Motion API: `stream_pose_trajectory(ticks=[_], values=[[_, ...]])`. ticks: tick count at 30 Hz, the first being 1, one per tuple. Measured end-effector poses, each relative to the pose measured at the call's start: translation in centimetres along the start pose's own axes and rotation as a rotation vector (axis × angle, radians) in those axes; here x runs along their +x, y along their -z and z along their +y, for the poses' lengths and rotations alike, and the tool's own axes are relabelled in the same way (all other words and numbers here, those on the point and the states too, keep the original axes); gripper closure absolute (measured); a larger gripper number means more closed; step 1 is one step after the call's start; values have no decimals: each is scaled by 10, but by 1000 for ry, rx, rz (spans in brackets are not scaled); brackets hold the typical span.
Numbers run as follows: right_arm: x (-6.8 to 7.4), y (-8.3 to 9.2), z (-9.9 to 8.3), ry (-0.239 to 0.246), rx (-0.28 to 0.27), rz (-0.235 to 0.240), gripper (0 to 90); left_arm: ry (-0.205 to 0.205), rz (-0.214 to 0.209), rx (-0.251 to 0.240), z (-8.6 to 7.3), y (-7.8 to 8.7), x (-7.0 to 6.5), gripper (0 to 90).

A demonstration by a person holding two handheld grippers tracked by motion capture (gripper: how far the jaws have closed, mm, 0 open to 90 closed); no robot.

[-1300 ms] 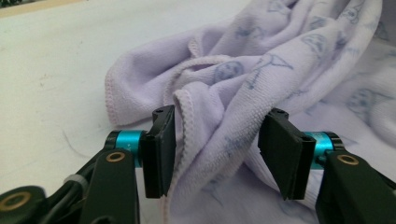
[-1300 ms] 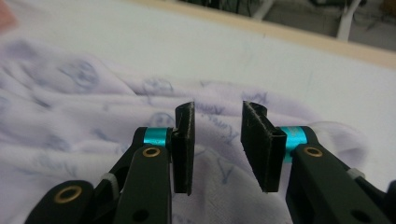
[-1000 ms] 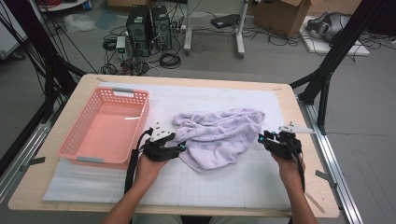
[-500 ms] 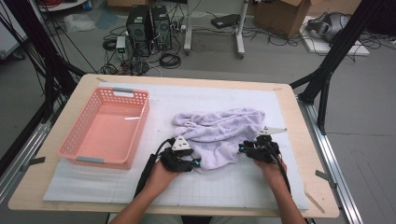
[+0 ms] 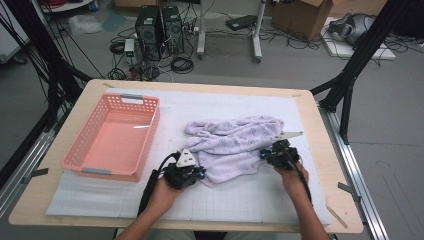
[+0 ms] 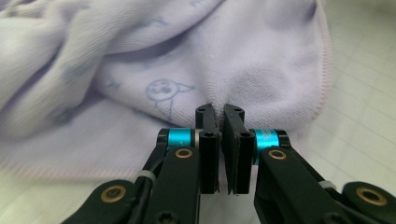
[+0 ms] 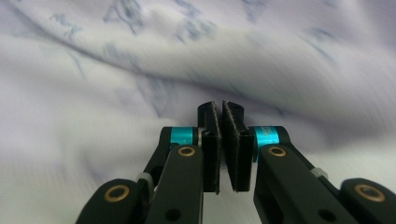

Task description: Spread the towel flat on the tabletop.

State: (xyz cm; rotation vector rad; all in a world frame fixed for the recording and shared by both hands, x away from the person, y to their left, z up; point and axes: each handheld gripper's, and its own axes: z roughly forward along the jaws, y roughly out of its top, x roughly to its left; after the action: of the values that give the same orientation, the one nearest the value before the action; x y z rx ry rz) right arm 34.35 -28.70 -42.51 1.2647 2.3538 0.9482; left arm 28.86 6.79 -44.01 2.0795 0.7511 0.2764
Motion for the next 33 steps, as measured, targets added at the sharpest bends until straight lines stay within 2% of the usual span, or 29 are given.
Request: stream_pose_trajectory(ticks=[2, 3, 5, 6, 7, 9, 13, 16, 17, 18, 19, 20, 21, 23, 27, 28, 31, 32, 33], values=[[-9, 13, -6, -36, -14, 58, 855, 2, -27, -21, -2, 5, -2, 848], [-11, 16, -7, -33, -17, 62, 856, -15, -31, -18, -3, 7, -6, 848], [-8, 19, -5, 8, 21, 32, 856, -35, -27, -11, -5, 5, -12, 870], [-4, 16, -1, 32, 59, -7, 853, -37, -24, -8, -6, 5, -12, 892], [-3, 13, 1, 49, 71, -19, 850, -29, -18, -10, -7, 3, -11, 890], [2, 3, 8, 55, 75, -21, 845, -4, 5, -16, -7, 2, -7, 837], [13, -22, 20, 72, 58, -45, 838, 73, 42, -63, -3, 3, 6, 616], [24, -38, 27, 58, 6, -64, 775, 130, 27, -88, 2, -3, 13, 512], [26, -40, 27, 60, -5, -71, 758, 135, 23, -89, 3, -5, 14, 505], [27, -39, 27, 63, -16, -67, 692, 127, 20, -83, 5, -8, 13, 504], [25, -36, 26, 48, -24, -20, 627, 115, 15, -79, 6, -10, 12, 503], [22, -31, 24, 23, -34, 0, 620, 109, 14, -79, 7, -12, 11, 503], [21, -25, 22, 10, -54, 8, 617, 99, 11, -70, 7, -14, 10, 503], [16, -4, 14, -4, -127, 30, 617, 89, 6, -51, 7, -19, 8, 502], [6, 34, -3, -25, -204, 9, 658, 72, 4, -8, 7, -27, 6, 493], [1, 44, -10, -49, -221, -4, 674, 71, 8, -7, 7, -27, 6, 493], [-13, 55, -28, -107, -203, -39, 715, 60, 13, 2, 7, -28, 5, 505], [-17, 53, -35, -130, -180, -43, 724, 61, 23, 2, 7, -28, 4, 520], [-19, 49, -39, -135, -157, -49, 728, 43, 36, 10, 8, -28, 3, 539]])
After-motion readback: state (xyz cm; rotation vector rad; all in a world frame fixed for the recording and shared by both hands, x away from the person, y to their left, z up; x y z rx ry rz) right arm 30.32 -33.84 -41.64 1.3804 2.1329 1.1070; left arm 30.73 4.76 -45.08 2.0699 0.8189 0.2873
